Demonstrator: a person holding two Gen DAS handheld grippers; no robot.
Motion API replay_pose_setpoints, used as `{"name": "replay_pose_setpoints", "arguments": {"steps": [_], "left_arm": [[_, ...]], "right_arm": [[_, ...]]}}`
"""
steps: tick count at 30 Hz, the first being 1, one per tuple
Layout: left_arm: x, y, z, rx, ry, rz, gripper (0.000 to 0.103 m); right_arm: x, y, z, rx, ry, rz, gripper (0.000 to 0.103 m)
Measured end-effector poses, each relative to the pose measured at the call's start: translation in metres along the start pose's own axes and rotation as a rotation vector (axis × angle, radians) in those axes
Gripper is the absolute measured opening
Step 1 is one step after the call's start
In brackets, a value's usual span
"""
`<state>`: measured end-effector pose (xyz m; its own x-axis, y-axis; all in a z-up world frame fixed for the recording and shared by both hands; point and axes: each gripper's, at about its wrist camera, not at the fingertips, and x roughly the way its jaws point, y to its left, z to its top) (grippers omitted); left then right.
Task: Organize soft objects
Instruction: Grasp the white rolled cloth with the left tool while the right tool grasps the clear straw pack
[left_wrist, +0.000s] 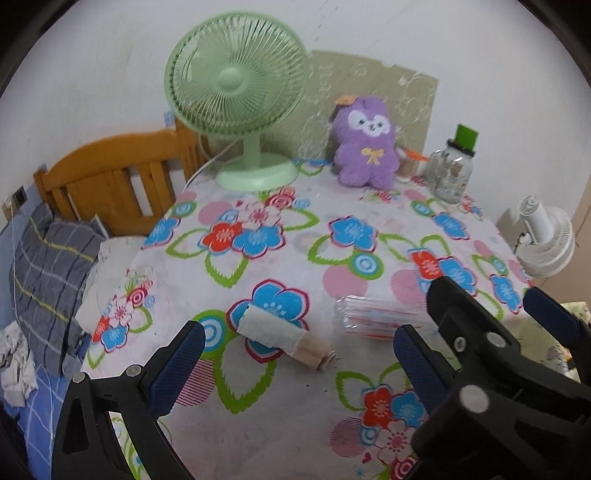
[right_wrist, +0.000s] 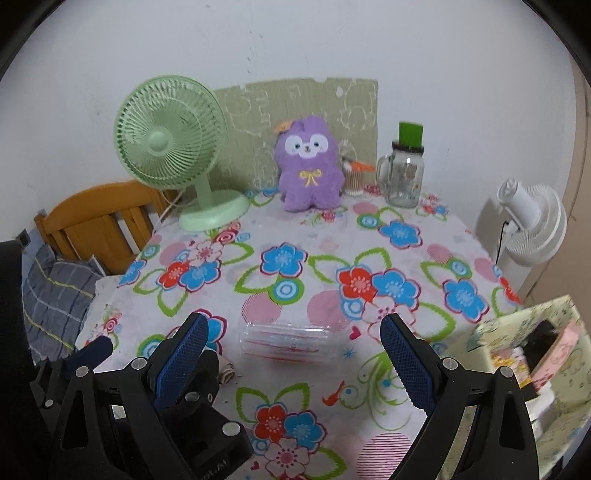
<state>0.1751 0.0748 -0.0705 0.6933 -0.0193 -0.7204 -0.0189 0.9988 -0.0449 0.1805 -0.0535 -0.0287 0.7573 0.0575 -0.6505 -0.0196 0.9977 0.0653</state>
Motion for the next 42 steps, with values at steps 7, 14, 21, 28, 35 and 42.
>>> {"name": "replay_pose_setpoints", "arguments": {"steps": [7,14,21,28,35,42], "left_arm": [[0.034,0.003,-0.007,-0.024,0.071,0.011,0.103],[0.059,0.008,-0.007,-0.084,0.132,0.033,0.102],[0.082,0.009,-0.007,-0.126,0.179,0.05,0.1],[0.096,0.01,-0.008,-0.15,0.199,0.051,0.096],[0.091,0.014,-0.008,-0.118,0.156,0.08,0.058],[0.085,0.019,-0.013,-0.05,0.154,0.009,0.025]], "right_arm": [[0.036,-0.004,-0.009,0.044,0.07,-0.024,0.096],[0.064,-0.004,-0.01,0.068,0.116,-0.045,0.096],[0.089,-0.004,-0.01,0.061,0.152,-0.064,0.096],[0.102,-0.008,-0.01,0.072,0.169,-0.062,0.096],[0.109,-0.007,-0.014,0.07,0.201,-0.041,0.096],[0.112,0.003,-0.018,0.028,0.226,0.012,0.096]]}}
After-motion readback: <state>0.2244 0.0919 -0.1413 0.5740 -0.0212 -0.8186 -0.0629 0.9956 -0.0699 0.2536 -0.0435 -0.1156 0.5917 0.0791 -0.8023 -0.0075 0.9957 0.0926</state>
